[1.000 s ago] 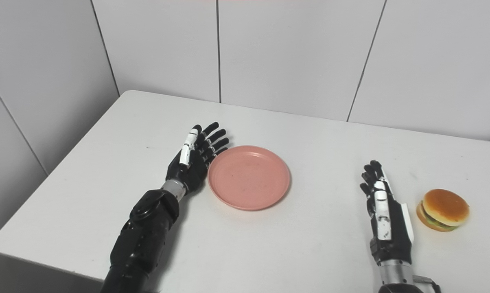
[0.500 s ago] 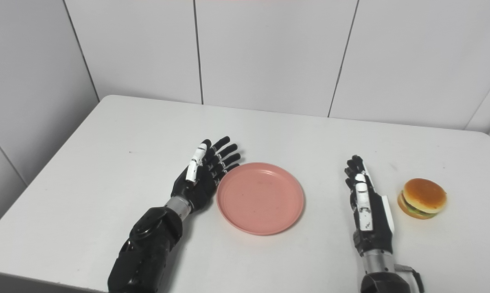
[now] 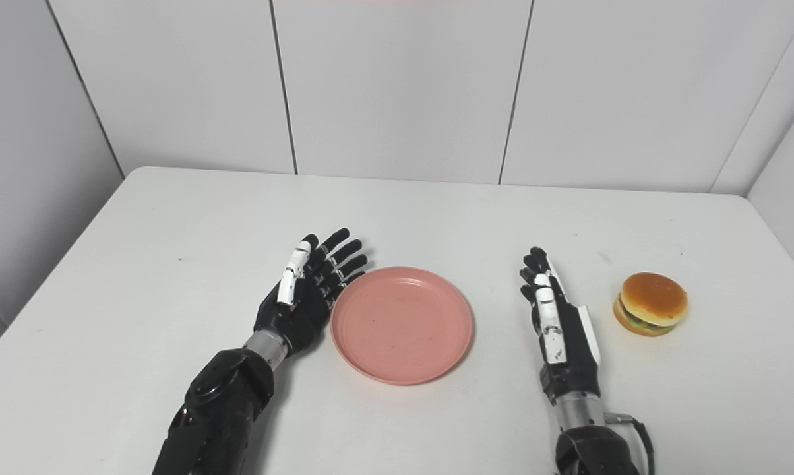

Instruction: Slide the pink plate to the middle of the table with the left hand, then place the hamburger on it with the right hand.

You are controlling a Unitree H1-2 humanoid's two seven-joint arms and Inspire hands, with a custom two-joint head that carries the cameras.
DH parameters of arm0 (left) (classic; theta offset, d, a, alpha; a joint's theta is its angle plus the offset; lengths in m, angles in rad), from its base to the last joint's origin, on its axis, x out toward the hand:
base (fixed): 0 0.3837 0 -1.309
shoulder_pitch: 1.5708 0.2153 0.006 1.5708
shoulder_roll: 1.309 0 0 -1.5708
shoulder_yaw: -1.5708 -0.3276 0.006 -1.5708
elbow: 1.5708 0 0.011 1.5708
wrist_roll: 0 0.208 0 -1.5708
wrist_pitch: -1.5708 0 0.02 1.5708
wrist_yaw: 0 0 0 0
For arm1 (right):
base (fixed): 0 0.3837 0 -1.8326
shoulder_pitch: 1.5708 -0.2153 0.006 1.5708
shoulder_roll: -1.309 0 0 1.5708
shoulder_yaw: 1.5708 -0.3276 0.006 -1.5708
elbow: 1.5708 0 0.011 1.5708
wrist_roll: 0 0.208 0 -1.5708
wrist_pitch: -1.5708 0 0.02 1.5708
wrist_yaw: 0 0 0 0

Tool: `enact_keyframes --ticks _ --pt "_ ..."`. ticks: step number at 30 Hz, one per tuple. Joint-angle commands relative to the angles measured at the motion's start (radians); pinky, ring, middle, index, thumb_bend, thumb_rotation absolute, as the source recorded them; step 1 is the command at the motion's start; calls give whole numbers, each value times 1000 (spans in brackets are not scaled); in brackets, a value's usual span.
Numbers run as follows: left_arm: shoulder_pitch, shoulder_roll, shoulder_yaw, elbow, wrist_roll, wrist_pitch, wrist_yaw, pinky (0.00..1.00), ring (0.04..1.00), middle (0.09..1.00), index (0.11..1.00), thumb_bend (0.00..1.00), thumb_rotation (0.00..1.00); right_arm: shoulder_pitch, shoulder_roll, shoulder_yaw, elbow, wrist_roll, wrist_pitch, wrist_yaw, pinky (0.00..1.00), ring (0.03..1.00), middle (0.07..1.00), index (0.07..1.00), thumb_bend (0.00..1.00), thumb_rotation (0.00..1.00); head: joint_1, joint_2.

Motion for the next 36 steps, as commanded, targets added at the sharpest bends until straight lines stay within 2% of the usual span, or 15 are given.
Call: enact_keyframes --ticks 1,2,8,11,12,14,15,16,18,21,23,24,28,33,36 --pt "3 2 1 -7 -2 2 -4 894 891 892 884 357 1000 21 11 5 -2 -6 -27 -7 955 948 944 943 305 1000 1 -4" --pt "4 2 7 -7 -6 7 -2 893 891 891 883 357 1000 20 12 5 -10 -10 -26 -10 952 947 942 942 302 1000 -31 -9" --pt "11 13 22 -8 -16 19 -14 900 889 895 892 355 1000 4 4 9 -80 -48 -7 -19 936 919 921 923 310 1000 -114 -24" --pt "16 25 24 -5 -23 19 -26 904 897 906 900 354 1000 -10 -4 12 -127 -112 1 -49 910 903 911 916 314 998 -167 -42" --pt "17 30 25 -1 -26 17 -32 909 901 910 901 350 1000 -15 -8 14 -145 -148 6 -64 878 876 891 903 415 1000 -185 -50" --pt "20 38 26 5 -28 13 -43 912 904 913 903 349 1000 -24 -18 20 -181 -221 17 -91 855 859 879 897 500 996 -211 -57" --pt "22 42 27 6 -28 11 -48 912 907 915 906 349 1000 -28 -24 22 -196 -254 23 -101 837 847 874 896 582 985 -220 -61" --pt "24 46 31 8 -34 12 -54 912 907 915 906 349 1000 -34 -38 26 -221 -306 35 -112 835 846 873 896 590 984 -238 -67" --pt "26 53 36 13 -45 13 -65 921 914 921 911 347 1000 -43 -59 29 -265 -385 71 -125 810 837 876 899 669 980 -272 -80" --pt "29 62 42 21 -55 10 -82 936 926 930 920 342 1000 -53 -81 27 -306 -456 107 -135 769 810 867 902 779 925 -295 -90" --pt "29 68 48 34 -60 4 -92 945 930 934 924 341 1000 -63 -107 30 -320 -499 114 -131 770 823 879 920 850 899 -327 -106" --pt "28 73 51 43 -66 0 -101 953 936 938 930 338 1000 -69 -123 33 -328 -525 116 -127 792 848 902 946 918 859 -348 -117" --pt "24 88 57 69 -76 -15 -126 965 940 939 932 328 1000 -97 -197 28 -363 -600 126 -103 817 893 949 986 989 789 -389 -129" --pt "16 95 76 91 -100 0 -134 972 938 933 929 323 1000 -124 -280 26 -401 -697 137 -87 802 930 995 1000 1000 707 -436 -148" --pt "9 97 87 103 -121 17 -133 979 942 935 933 321 1000 -139 -337 31 -423 -809 190 -46 756 959 1000 1000 1000 720 -450 -153"
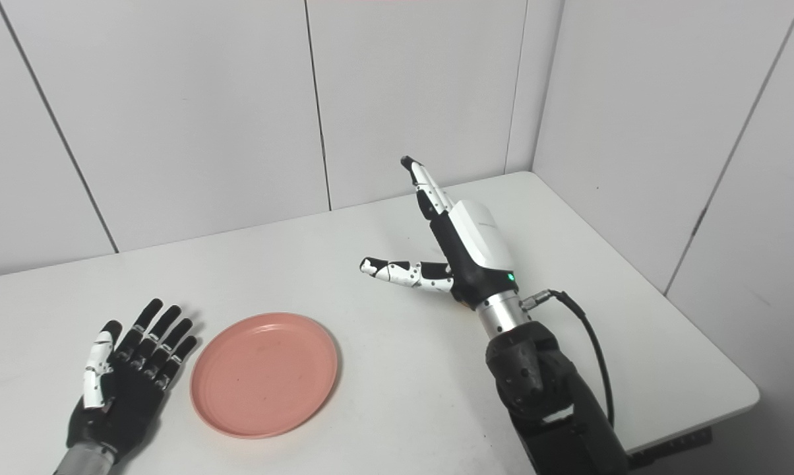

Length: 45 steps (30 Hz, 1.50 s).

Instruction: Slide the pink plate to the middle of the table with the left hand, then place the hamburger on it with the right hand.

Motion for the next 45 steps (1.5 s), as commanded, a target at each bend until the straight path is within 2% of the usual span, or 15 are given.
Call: enact_keyframes --ticks 1,4,8,10,14,17,20,28,34,40,45 --pt "1 19 12 35 1 41 21 981 943 936 934 320 1000 -45 -52 -3 -41 -97 60 37 746 964 1000 1000 1000 725 -8 -2" --pt "-5 17 22 38 -3 54 36 973 937 931 930 316 1000 -60 -92 -4 -60 -197 127 103 752 986 1000 1000 1000 729 -20 -6" --pt "-6 20 26 36 1 60 42 969 934 927 927 312 1000 -68 -132 -15 -55 -277 182 157 797 995 1000 1000 1000 727 -26 -6" --pt "-7 19 31 31 -2 70 49 977 938 932 930 310 1000 -71 -145 -21 -51 -301 212 189 843 993 1000 1000 1000 717 -29 -5" --pt "-7 21 33 25 1 78 55 978 937 931 930 310 1000 -74 -163 -23 -29 -330 243 224 843 977 1000 1000 1000 684 -29 -3" --pt "-8 20 39 20 -4 90 66 977 935 927 927 310 1000 -78 -183 -16 -5 -355 282 287 875 982 1000 1000 1000 679 -29 3" --pt "-7 24 36 19 -4 88 63 971 932 926 928 308 1000 -82 -198 -13 18 -364 296 326 866 982 1000 1000 1000 674 -30 9" --pt "-6 30 37 14 -11 92 60 967 930 925 924 310 1000 -88 -218 -8 157 -327 276 280 849 975 1000 1000 1000 698 -23 28" --pt "-3 32 37 2 -8 95 65 956 918 912 911 304 1000 -87 -210 -2 190 -266 285 288 840 978 1000 1000 1000 697 -25 38" --pt "-2 34 39 0 -18 102 60 965 925 918 912 309 1000 -85 -201 24 193 -256 310 301 869 983 1000 1000 1000 695 -21 41" --pt "0 36 34 -5 -8 102 62 958 920 913 909 309 1000 -93 -195 40 215 -235 318 303 851 988 1000 1000 1000 701 -20 48"
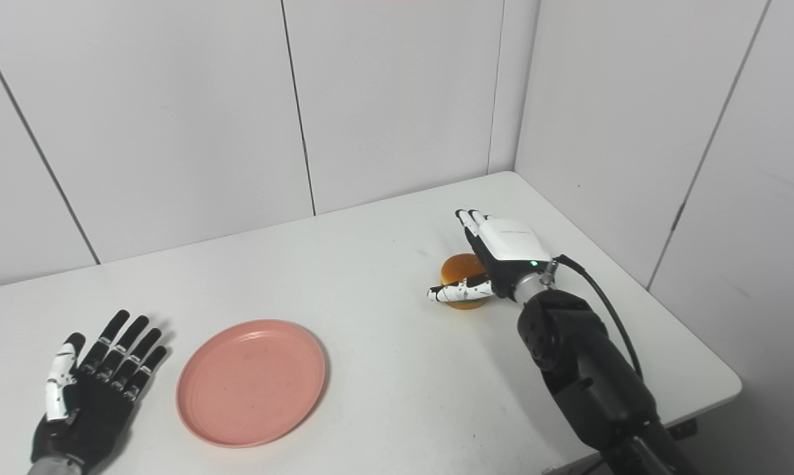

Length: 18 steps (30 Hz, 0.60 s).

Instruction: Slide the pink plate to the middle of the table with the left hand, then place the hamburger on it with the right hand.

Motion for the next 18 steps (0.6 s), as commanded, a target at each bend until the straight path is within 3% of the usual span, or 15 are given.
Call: enact_keyframes --ticks 1,18 --pt "17 13 0 4 18 36 33 955 918 911 908 309 1000 -53 -14 -1 0 9 15 -18 848 984 1000 1000 1000 705 2 3" --pt "25 18 -13 -17 20 37 38 949 912 907 909 314 1000 -106 -26 62 94 5 35 -42 877 977 1000 1000 1000 677 10 31"
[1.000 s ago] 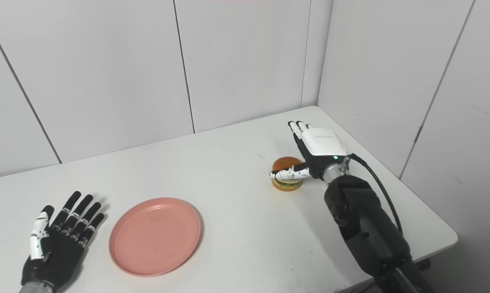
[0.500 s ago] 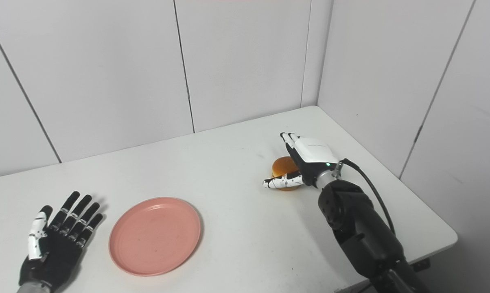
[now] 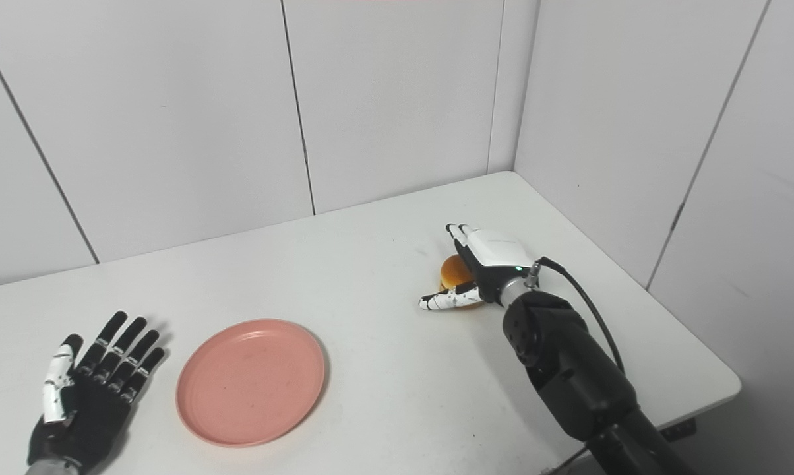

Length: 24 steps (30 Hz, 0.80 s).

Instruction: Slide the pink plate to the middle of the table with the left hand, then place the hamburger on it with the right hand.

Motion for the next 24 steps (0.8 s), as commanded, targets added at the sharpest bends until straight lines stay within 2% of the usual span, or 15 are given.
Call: enact_keyframes --ticks 1,5,6,8,10,11,15,18,21,24 --pt "15 14 -4 3 17 35 22 951 914 910 911 315 1000 -58 -28 -6 -1 -9 13 -32 877 978 1000 1000 1000 673 1 3" --pt "14 16 -5 9 16 29 15 952 917 915 913 317 1000 -67 -30 -5 22 -4 16 -40 863 970 1000 1000 1000 659 0 5" --pt "13 17 -5 9 14 30 15 954 919 915 913 320 1000 -68 -32 -5 27 -3 15 -43 830 927 968 987 1000 654 2 9" --pt "13 17 -6 10 14 29 12 954 919 914 912 321 1000 -72 -32 -8 32 6 16 -39 803 903 949 976 1000 645 3 12" --pt "13 18 -8 10 19 25 14 948 916 911 909 321 1000 -75 -33 -14 33 23 16 -33 656 812 880 923 1000 584 4 12" --pt "13 18 -9 9 19 24 14 946 914 909 907 321 1000 -77 -34 -13 34 25 19 -27 621 786 859 904 1000 560 5 16" --pt "13 18 -13 6 22 22 14 944 910 906 905 328 1000 -90 -43 9 42 6 49 5 595 747 790 835 979 477 9 21" --pt "13 17 -13 3 20 22 13 945 913 909 908 329 1000 -97 -41 13 54 2 68 9 484 594 679 803 945 429 12 24" --pt "13 16 -16 2 21 20 13 944 913 912 911 329 1000 -101 -45 16 64 -6 79 20 419 532 626 773 890 372 13 26" --pt "13 14 -17 1 23 18 16 940 909 909 907 327 1000 -104 -58 28 80 -9 75 14 382 474 573 678 831 348 14 29"
